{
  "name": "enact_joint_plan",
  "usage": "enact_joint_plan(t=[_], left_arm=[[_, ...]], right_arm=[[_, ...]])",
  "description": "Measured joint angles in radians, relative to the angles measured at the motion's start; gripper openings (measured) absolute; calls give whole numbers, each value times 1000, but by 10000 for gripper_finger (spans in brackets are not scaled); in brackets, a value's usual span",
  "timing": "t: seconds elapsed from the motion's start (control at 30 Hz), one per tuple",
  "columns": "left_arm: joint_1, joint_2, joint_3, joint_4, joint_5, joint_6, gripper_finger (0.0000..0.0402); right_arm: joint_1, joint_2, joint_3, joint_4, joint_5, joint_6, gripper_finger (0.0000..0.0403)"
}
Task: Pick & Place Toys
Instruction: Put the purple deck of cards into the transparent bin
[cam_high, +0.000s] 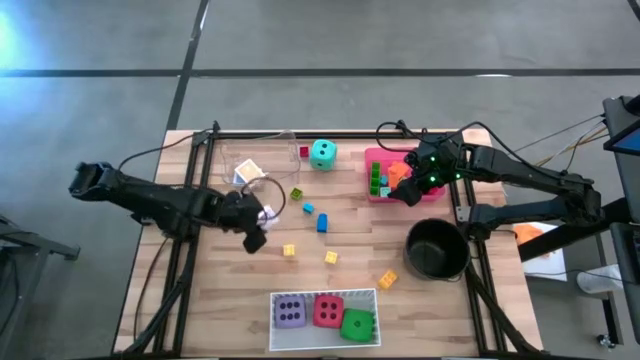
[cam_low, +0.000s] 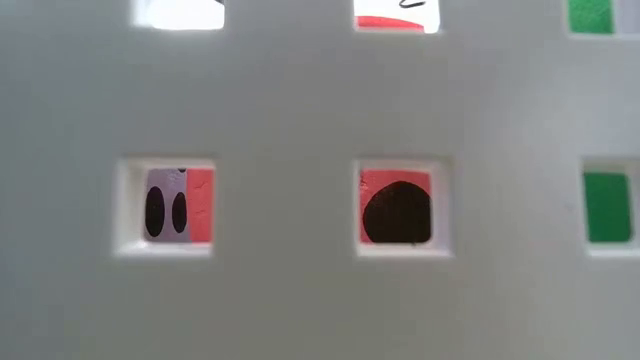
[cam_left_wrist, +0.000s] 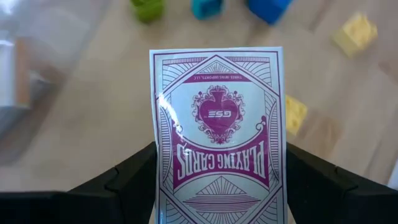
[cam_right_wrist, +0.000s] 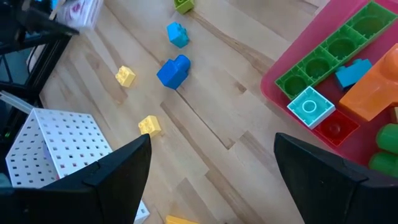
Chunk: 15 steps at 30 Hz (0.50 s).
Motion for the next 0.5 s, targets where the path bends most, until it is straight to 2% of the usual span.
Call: enact_joint_plan(t=[0.5], left_arm=[[319,0,244,-208,7,154,281]], right_arm=[[0,0,0,0,0,-10,329]])
